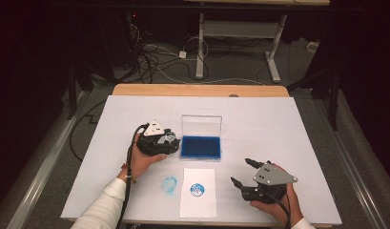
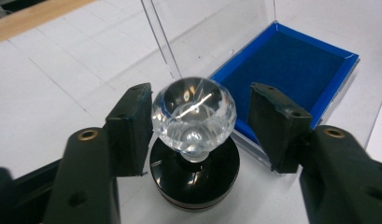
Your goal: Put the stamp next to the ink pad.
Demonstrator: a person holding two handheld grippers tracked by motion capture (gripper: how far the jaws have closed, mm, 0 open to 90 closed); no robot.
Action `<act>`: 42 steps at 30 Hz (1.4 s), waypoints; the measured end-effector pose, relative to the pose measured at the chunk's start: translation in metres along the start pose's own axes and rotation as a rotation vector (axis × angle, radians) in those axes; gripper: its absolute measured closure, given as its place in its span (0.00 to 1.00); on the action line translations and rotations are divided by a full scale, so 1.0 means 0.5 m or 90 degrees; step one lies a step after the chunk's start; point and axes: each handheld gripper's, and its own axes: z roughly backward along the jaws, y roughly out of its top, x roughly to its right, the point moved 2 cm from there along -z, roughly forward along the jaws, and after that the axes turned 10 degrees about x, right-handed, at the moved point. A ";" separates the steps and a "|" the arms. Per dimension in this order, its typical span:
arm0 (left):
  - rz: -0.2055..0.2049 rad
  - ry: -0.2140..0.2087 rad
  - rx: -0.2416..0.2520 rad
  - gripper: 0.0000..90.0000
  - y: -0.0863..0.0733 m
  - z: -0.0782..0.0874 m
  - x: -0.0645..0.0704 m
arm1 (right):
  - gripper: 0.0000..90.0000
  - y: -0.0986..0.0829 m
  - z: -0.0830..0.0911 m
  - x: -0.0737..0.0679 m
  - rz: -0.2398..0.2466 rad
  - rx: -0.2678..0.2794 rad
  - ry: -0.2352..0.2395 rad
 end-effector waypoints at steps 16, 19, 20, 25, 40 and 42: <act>-0.051 0.028 0.032 0.21 0.026 0.022 0.018 | 0.29 0.001 0.000 -0.001 0.005 0.001 0.002; -0.065 0.029 0.035 0.19 0.030 0.026 0.024 | 0.29 0.001 0.000 -0.001 0.005 0.002 0.000; -0.070 0.030 0.035 0.18 0.031 0.027 0.025 | 0.29 0.001 0.001 -0.001 0.005 0.002 0.000; -0.080 0.055 0.038 0.18 0.038 0.032 0.036 | 0.29 0.002 0.001 -0.002 0.007 0.004 -0.001; -0.125 0.035 0.052 0.19 0.059 0.055 0.080 | 0.29 0.003 0.002 -0.002 0.009 0.005 -0.003; -0.129 0.030 0.055 0.19 0.061 0.059 0.084 | 0.29 0.003 0.003 -0.002 0.009 0.005 -0.003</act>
